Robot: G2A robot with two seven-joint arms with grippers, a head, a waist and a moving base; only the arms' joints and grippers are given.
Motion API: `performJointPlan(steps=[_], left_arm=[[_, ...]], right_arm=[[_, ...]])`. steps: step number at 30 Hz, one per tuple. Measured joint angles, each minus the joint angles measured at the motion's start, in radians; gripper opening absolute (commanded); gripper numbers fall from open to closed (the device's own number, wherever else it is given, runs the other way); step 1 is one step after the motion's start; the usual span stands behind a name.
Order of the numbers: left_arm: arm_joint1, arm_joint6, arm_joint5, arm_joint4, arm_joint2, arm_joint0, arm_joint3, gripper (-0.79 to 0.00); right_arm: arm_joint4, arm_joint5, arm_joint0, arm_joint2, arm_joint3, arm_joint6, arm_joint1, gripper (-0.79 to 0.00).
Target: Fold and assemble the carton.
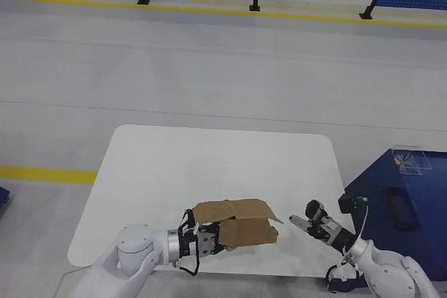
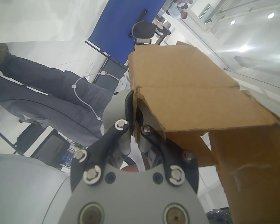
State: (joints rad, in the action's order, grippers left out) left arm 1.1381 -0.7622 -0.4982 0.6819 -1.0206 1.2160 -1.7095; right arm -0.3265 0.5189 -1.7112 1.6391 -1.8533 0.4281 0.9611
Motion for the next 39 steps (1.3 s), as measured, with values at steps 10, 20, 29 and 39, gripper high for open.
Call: performJointPlan(steps=[10, 20, 29, 39], left_arm=[[-0.004, -0.03, 0.046, -0.107, 0.045, -0.003, -0.021, -0.785], [-0.007, -0.033, 0.092, -0.127, 0.044, 0.006, -0.026, -0.785], [-0.007, -0.016, 0.11, -0.139, 0.045, 0.014, -0.032, -0.785], [-0.008, 0.017, 0.147, -0.191, 0.062, 0.033, -0.052, -0.785]], right_arm=[[-0.06, -0.019, 0.013, -0.106, -0.054, 0.05, 0.008, 0.0], [-0.072, -0.02, 0.053, -0.16, -0.008, 0.038, 0.015, 0.0], [-0.046, -0.01, 0.044, -0.132, -0.016, 0.048, 0.012, 0.0], [-0.043, -0.018, 0.056, -0.15, -0.002, 0.053, 0.015, 0.0]])
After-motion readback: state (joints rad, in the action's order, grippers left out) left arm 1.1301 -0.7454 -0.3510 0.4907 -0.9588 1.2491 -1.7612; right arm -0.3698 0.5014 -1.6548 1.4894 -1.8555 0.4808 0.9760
